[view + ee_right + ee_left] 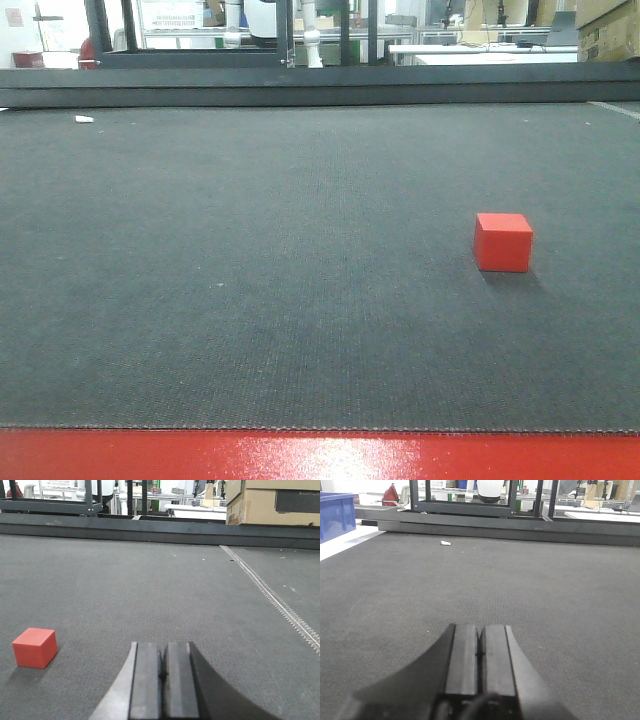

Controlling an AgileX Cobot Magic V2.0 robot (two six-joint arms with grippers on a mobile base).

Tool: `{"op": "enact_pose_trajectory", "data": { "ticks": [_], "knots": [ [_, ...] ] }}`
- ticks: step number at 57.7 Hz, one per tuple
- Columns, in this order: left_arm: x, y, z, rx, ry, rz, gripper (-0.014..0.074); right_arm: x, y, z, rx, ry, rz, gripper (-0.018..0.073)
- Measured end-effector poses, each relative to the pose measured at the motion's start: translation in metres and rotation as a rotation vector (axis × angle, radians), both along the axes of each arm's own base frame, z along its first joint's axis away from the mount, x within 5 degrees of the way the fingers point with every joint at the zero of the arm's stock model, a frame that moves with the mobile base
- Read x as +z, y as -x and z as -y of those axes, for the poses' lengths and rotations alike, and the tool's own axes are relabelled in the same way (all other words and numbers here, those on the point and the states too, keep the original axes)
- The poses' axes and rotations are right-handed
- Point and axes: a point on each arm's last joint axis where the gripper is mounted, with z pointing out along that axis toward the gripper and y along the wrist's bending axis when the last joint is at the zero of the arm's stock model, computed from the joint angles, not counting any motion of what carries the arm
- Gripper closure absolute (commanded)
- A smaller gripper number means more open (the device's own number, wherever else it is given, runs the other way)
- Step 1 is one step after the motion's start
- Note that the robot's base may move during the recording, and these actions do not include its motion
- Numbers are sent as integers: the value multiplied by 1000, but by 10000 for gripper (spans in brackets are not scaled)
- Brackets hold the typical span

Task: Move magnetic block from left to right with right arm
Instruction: 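Lower the open right gripper above the red cube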

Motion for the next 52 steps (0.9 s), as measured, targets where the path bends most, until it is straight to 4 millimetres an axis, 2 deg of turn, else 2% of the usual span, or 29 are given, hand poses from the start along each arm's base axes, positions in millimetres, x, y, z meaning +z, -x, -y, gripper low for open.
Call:
{"op": "enact_pose_trajectory", "data": {
  "ticks": [52],
  "knots": [
    [0, 0, 0, 0, 0, 0, 722, 2, 0, 0, 1, 1, 22, 502]
  ]
}}
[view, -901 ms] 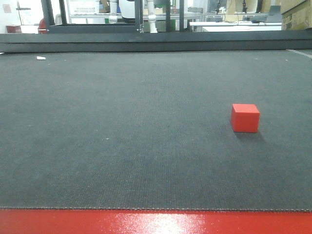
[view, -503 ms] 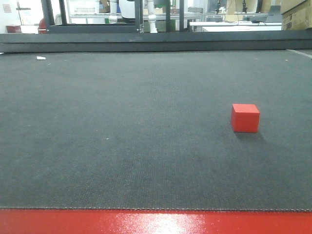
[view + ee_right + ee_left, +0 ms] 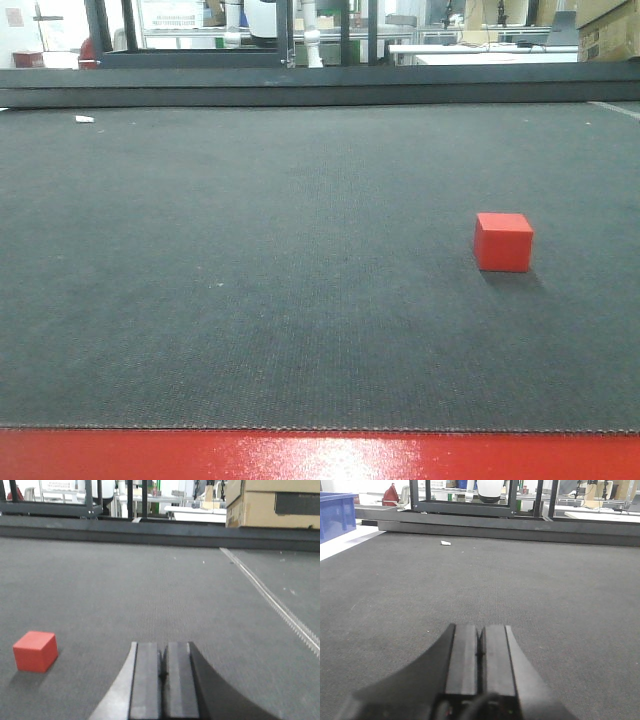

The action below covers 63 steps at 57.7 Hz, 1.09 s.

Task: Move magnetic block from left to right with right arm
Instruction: 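Lower the open right gripper above the red cube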

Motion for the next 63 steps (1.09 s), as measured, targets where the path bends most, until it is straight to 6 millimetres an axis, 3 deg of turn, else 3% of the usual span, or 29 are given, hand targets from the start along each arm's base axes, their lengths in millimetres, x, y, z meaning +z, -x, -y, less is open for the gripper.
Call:
{"op": "enact_pose_trajectory", "data": {
  "ticks": [8, 13, 27, 32, 46, 55, 63],
  "knots": [
    [0, 0, 0, 0, 0, 0, 722, 5, 1, 0, 0, -7, 4, 500],
    [0, 0, 0, 0, 0, 0, 722, 23, 4, 0, -1, -9, 15, 472],
    [0, 0, 0, 0, 0, 0, 722, 80, -4, 0, -2, -11, 16, 90],
    [0, 0, 0, 0, 0, 0, 722, 91, -18, 1, -2, -14, -41, 34],
    [0, 0, 0, 0, 0, 0, 722, 119, -73, -11, 109, -11, -280, 42],
    [0, 0, 0, 0, 0, 0, 722, 136, -113, -36, 225, -32, -442, 42],
    [0, 0, 0, 0, 0, 0, 722, 134, -148, -66, 288, -95, -615, 42]
  ]
}}
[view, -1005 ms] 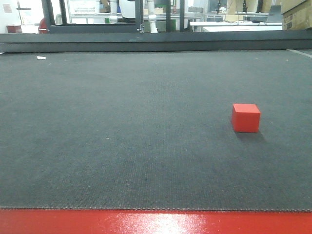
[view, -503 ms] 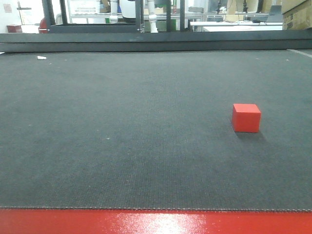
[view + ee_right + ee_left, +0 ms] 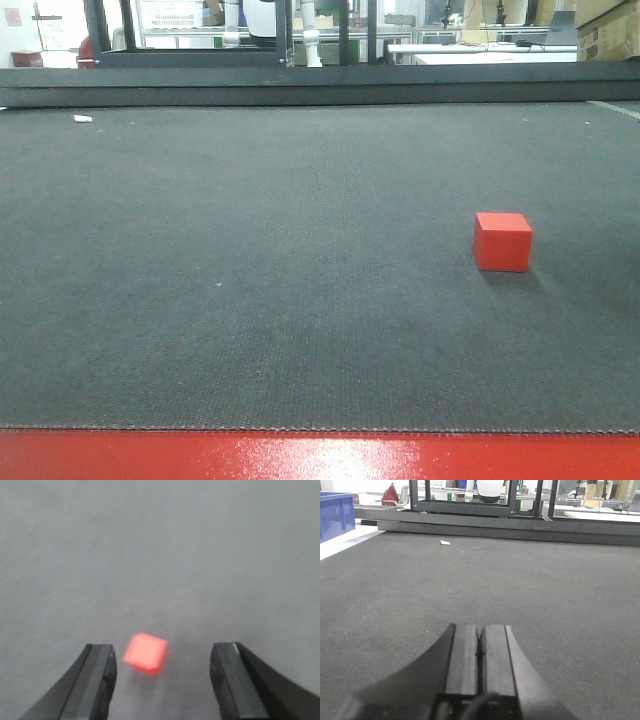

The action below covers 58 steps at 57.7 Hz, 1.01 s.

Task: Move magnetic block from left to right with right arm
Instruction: 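Lower the open right gripper above the red cube, then close the right gripper around the red cube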

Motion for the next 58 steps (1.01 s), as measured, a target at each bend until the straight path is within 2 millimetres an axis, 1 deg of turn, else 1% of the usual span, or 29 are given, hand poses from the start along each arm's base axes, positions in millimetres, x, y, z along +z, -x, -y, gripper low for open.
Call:
{"op": "enact_pose_trajectory", "data": {
  "ticks": [4, 9, 10, 12, 13, 17, 27, 41, 49, 58],
  "knots": [
    [0, 0, 0, 0, 0, 0, 722, -4, -18, -15, -8, -30, -99, 42],
    [0, 0, 0, 0, 0, 0, 722, -9, -37, -29, -44, -42, -204, 42],
    [0, 0, 0, 0, 0, 0, 722, -13, -42, -32, -58, -36, -241, 42],
    [0, 0, 0, 0, 0, 0, 722, -14, -48, -37, -77, -32, -273, 42],
    [0, 0, 0, 0, 0, 0, 722, -18, -53, -39, -89, -24, -300, 42],
    [0, 0, 0, 0, 0, 0, 722, -28, -69, -45, -157, 8, -388, 42],
    [0, 0, 0, 0, 0, 0, 722, -44, -95, -53, -228, 56, -482, 42],
    [0, 0, 0, 0, 0, 0, 722, -68, -114, -64, -247, 81, -547, 42],
    [0, 0, 0, 0, 0, 0, 722, -84, -119, -67, -264, 91, -587, 42],
    [0, 0, 0, 0, 0, 0, 722, -97, -125, -70, -267, 95, -603, 42]
  ]
}}
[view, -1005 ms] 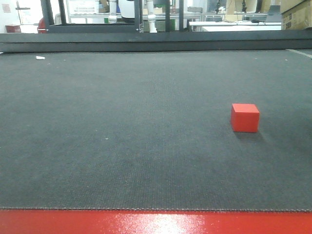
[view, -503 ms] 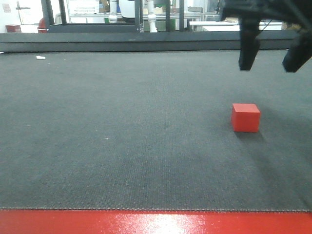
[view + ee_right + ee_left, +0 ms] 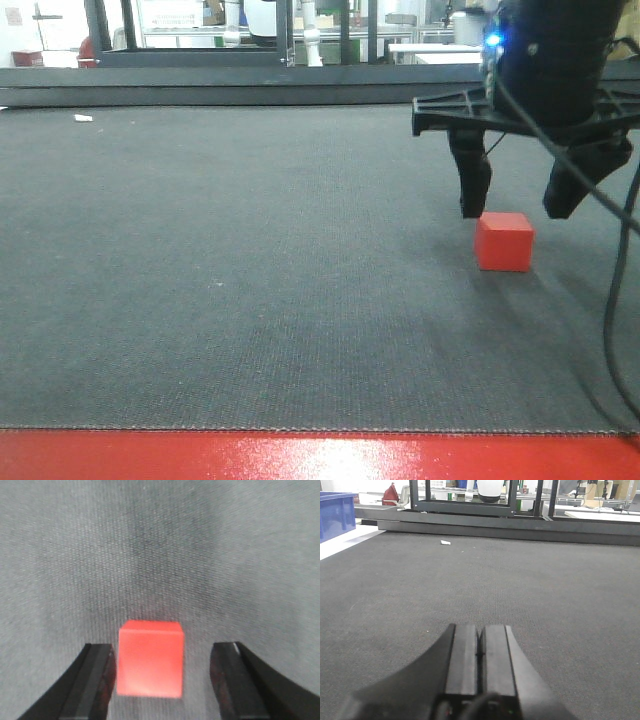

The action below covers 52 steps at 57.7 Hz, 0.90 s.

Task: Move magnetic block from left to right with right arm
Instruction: 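Close the right gripper around the red cube, then lift the red cube with the right gripper off the table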

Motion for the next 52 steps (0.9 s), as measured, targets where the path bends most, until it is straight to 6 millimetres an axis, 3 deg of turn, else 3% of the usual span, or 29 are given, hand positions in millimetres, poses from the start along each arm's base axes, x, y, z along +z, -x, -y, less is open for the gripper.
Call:
{"op": "enact_pose_trajectory", "data": {
  "ticks": [19, 31, 39, 46, 52],
  "knots": [
    [0, 0, 0, 0, 0, 0, 722, -23, -9, -5, 3, 4, -24, 55],
    [0, 0, 0, 0, 0, 0, 722, -25, -10, -6, 23, 3, -32, 293],
    [0, 0, 0, 0, 0, 0, 722, -25, -10, -4, 48, 6, -42, 335],
    [0, 0, 0, 0, 0, 0, 722, -16, -9, 6, 75, 7, -45, 335],
    [0, 0, 0, 0, 0, 0, 722, 7, -5, 19, 119, -1, 2, 335]
  ]
}}
